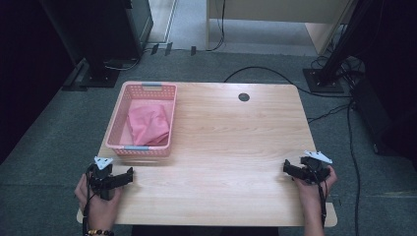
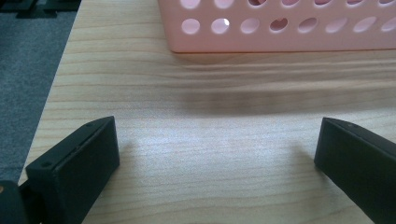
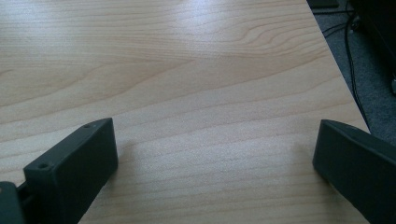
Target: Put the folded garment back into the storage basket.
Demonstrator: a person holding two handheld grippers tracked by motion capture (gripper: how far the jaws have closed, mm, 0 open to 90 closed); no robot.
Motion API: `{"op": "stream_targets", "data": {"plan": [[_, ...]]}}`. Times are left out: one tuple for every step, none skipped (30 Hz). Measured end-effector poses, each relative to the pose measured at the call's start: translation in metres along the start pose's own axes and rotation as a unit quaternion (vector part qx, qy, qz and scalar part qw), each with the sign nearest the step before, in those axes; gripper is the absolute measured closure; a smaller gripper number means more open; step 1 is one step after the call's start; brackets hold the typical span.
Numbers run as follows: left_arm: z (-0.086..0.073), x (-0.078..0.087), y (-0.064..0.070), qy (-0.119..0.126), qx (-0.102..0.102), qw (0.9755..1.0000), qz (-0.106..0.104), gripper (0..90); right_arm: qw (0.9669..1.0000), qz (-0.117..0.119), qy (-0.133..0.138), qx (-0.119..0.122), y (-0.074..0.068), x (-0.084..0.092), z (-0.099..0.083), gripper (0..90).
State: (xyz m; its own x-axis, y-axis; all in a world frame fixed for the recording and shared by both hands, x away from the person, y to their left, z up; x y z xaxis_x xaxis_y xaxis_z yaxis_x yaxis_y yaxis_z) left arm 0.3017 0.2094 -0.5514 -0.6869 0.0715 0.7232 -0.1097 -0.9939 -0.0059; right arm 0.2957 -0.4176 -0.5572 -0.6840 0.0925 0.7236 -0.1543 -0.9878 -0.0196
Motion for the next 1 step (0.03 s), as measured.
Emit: {"op": "stream_targets", "data": {"plan": [[0.0000,0.0000,0.0000,0.000,0.000,1.0000,0.000,0.0,1.0000,0.000,0.000,0.000,0.0000,0.0000,0.0000,0.0]]}}
Point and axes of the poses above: each handheld gripper's, and its own axes: x roughly backward along the jaws, z roughly out of its top, y roughly to its right, the point moved 4 cm from there along -x, roughly forward along the jaws, and after that the axes turned 2 degrees about -y, right-handed, at the moved point
